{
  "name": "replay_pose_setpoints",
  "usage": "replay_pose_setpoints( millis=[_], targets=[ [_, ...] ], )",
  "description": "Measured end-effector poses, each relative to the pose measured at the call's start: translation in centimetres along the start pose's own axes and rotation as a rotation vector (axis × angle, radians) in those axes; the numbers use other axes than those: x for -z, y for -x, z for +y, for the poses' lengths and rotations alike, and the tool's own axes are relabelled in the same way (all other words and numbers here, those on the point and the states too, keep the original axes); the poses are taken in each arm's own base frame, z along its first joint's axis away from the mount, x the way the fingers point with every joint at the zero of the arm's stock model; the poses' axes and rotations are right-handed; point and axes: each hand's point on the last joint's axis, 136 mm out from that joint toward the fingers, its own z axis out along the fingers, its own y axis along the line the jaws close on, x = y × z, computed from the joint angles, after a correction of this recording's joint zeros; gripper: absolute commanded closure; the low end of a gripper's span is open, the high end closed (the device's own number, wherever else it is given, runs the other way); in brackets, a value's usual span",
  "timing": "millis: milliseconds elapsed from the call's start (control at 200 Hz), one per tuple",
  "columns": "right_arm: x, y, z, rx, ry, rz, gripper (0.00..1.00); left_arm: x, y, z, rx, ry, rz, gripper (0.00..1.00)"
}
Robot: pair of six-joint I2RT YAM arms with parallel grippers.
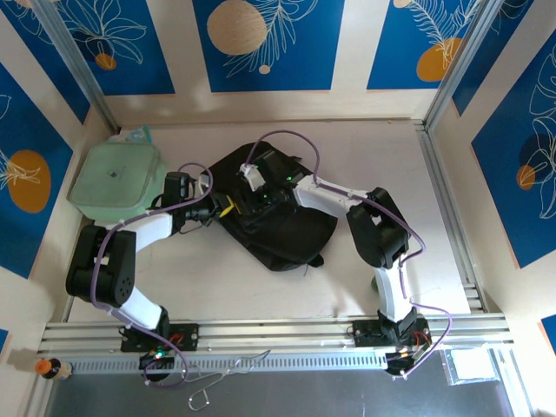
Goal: Pack the student bag
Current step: Zip the student bag at the top-center of the table.
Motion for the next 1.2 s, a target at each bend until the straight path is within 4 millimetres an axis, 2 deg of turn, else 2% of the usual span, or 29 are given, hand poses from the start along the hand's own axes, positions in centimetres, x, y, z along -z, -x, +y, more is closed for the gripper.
replay_pose_setpoints(
  millis=[75, 140, 200, 290, 420, 595, 720, 815, 880, 950, 1015, 1090, 1200],
  targets=[
    [-0.4, -0.1, -0.1, 0.005, 0.000, 0.010, 0.70, 0.0, 0.0, 0.0, 0.000, 0.000, 0.000, 1.00],
    [-0.6, -0.3, -0.1, 0.011, 0.000, 0.020, 0.90, 0.0, 0.0, 0.0, 0.000, 0.000, 0.000, 1.00],
    [-0.8, -0.4, -0.1, 0.016, -0.001, 0.026, 1.00, 0.0, 0.0, 0.0, 0.000, 0.000, 0.000, 1.00],
    [-0.7, -0.4, -0.5, 0.012, -0.025, 0.025, 1.00, 0.0, 0.0, 0.1, 0.001, 0.002, 0.000, 1.00],
    [-0.5, 0.1, -2.5, -0.009, -0.120, 0.002, 1.00, 0.1, -0.1, 0.6, -0.011, 0.023, -0.001, 1.00],
    [2.1, 1.5, -7.8, -0.112, -0.269, -0.074, 1.00, 0.4, -0.6, 1.7, -0.063, 0.080, 0.013, 1.00],
    [5.2, 2.5, -14.1, -0.223, -0.436, -0.144, 1.00, 0.8, -1.6, 3.2, -0.067, 0.142, 0.045, 1.00],
    [7.4, 2.4, -18.0, -0.314, -0.541, -0.179, 1.00, 1.0, -2.2, 4.1, -0.066, 0.181, 0.065, 1.00],
    [8.8, 2.5, -20.0, -0.363, -0.601, -0.201, 1.00, 1.1, -2.4, 4.4, -0.070, 0.201, 0.072, 1.00],
    [9.7, 2.6, -21.1, -0.391, -0.618, -0.216, 1.00, 1.1, -2.1, 4.2, -0.078, 0.201, 0.072, 1.00],
    [9.9, 2.7, -21.5, -0.395, -0.602, -0.219, 1.00, 1.0, -1.5, 3.4, -0.094, 0.184, 0.059, 0.99],
    [9.3, 2.9, -20.5, -0.366, -0.553, -0.209, 1.00, 0.8, -0.8, 2.2, -0.119, 0.153, 0.040, 0.83],
    [7.2, 3.1, -16.9, -0.295, -0.445, -0.172, 1.00, 0.3, -0.3, 0.4, -0.145, 0.113, 0.021, 0.59]
  ],
)
